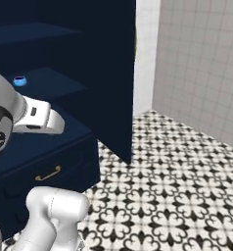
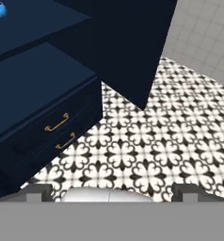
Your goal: Gather all objects into one cabinet and sort the glasses and bowls to opposite sides.
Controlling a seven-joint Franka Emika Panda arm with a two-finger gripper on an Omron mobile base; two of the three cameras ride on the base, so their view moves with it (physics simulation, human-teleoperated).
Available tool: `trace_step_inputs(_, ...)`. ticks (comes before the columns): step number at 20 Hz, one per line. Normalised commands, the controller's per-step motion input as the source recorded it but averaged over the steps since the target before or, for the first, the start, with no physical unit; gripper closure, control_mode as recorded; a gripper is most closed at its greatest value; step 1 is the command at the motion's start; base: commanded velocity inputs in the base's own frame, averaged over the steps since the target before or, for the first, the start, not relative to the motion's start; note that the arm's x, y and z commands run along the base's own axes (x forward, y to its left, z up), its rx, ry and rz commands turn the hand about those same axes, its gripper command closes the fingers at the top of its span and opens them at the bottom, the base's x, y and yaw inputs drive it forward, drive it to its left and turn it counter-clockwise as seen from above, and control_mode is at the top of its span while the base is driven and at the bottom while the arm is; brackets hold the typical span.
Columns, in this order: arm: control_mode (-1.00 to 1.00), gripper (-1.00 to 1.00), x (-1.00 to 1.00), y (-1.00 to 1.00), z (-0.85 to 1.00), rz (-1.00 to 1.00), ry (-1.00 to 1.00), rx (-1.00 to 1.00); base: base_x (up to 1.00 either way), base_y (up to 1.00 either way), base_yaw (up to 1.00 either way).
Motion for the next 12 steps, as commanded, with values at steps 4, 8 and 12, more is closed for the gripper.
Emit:
trace_step_inputs(4, 1.0, -1.0, 0.0, 0.0, 0.0, 0.0, 0.0, 0.0, 0.97, 0.01, 0.22)
trace_step_inputs(8, 1.0, -1.0, 0.0, 0.0, 0.0, 0.0, 0.0, 0.0, 0.48, 0.0, 0.02)
trace_step_inputs(12, 1.0, -1.0, 0.0, 0.0, 0.0, 0.0, 0.0, 0.0, 0.74, 0.0, 0.21)
